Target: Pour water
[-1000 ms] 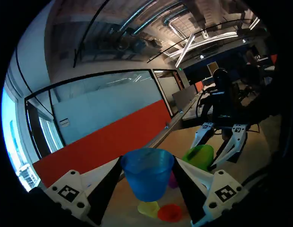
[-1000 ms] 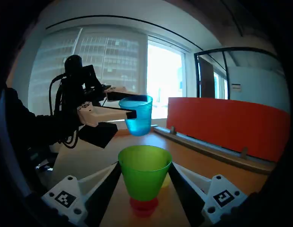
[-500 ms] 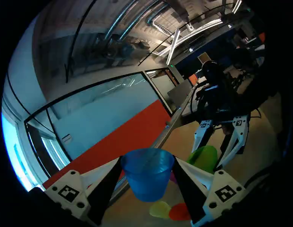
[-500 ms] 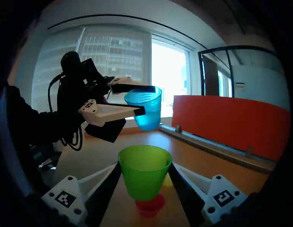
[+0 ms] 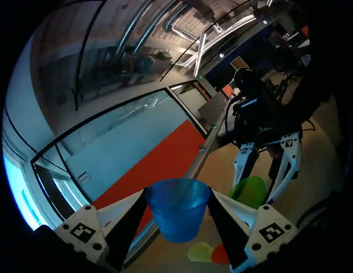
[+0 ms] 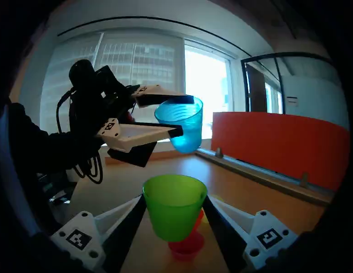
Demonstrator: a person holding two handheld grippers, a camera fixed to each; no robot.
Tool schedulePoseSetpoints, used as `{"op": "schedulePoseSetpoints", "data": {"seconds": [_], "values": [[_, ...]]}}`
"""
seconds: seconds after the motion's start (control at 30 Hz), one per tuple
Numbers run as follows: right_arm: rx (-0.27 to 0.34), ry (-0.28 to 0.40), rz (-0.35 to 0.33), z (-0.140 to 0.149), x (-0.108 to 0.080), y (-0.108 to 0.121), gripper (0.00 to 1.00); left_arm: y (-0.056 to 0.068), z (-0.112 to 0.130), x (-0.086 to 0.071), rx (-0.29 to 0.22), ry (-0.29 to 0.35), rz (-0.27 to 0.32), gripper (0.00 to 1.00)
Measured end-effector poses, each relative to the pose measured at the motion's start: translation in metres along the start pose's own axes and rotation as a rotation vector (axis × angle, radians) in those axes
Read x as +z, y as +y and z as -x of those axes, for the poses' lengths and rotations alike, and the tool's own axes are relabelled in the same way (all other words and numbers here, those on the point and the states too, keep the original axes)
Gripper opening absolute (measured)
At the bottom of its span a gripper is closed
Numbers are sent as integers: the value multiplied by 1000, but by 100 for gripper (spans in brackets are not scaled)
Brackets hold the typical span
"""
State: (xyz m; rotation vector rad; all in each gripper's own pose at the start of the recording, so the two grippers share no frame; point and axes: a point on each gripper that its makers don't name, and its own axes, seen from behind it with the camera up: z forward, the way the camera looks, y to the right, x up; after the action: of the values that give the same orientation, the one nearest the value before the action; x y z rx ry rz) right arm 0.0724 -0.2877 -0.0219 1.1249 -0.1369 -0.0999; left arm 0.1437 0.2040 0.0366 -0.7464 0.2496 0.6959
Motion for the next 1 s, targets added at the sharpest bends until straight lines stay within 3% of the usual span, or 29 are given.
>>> {"op": "schedulePoseSetpoints", "data": {"seconds": [0.5,1.0], "values": [[-3,3,-9,-1,1,-4,90,2,-9,2,154,6,-3,89],[-5,2,-18,-3,-2,-7,90,5,-14,8,254,6,-5,89]]}}
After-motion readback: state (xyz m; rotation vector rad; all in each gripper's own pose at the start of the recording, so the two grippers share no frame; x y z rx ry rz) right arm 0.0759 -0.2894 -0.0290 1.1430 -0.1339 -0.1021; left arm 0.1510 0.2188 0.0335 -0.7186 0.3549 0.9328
